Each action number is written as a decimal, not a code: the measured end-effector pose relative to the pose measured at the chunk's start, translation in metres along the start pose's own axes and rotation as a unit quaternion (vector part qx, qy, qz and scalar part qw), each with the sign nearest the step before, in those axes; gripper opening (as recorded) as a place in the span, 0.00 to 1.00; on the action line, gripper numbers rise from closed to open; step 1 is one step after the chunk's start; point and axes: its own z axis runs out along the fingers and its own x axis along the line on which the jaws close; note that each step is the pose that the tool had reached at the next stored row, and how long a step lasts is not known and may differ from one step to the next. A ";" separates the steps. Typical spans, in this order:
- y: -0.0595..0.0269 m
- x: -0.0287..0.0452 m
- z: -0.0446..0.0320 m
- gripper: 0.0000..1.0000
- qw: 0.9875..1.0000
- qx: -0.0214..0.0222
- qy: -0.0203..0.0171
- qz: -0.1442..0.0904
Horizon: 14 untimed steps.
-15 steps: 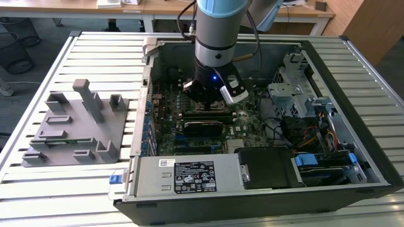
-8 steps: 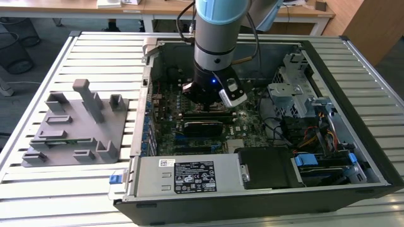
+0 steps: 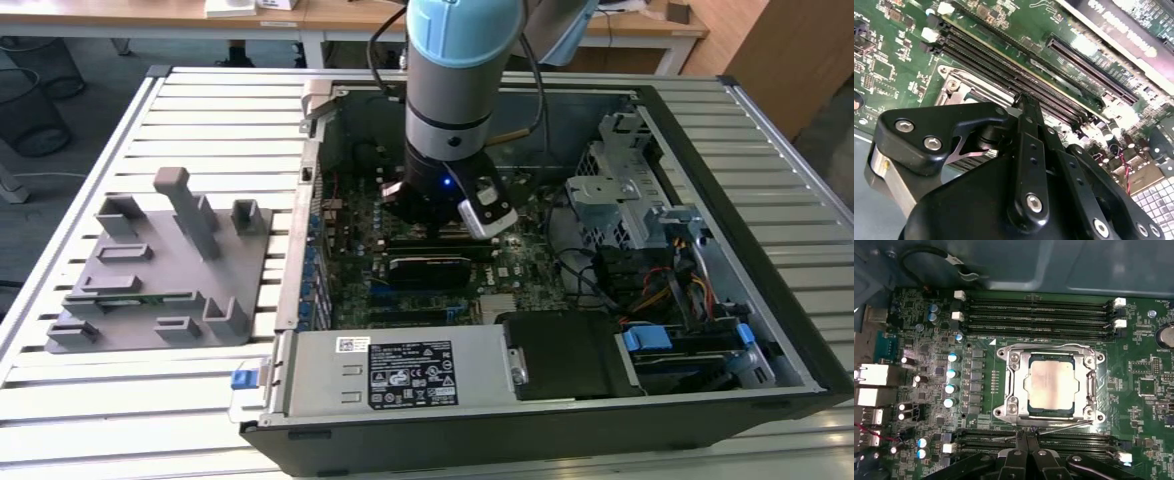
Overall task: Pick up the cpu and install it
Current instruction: 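Install the second cpu locking lever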
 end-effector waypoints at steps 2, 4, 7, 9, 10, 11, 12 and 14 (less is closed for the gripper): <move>-0.0004 0.0023 0.0005 0.11 1.000 -0.003 0.000 0.000; -0.0005 0.0048 0.0012 0.11 1.000 -0.006 0.000 0.000; -0.0011 0.0086 0.0027 0.11 1.000 -0.009 0.000 0.000; -0.0015 0.0101 0.0034 0.11 1.000 -0.010 0.000 0.000; -0.0015 0.0101 0.0034 0.11 1.000 -0.011 0.000 0.000; -0.0015 0.0101 0.0034 0.11 1.000 -0.011 0.000 0.000; -0.0015 0.0102 0.0034 0.11 1.000 -0.012 0.000 0.000; -0.0018 0.0103 0.0035 0.11 1.000 -0.013 0.000 0.000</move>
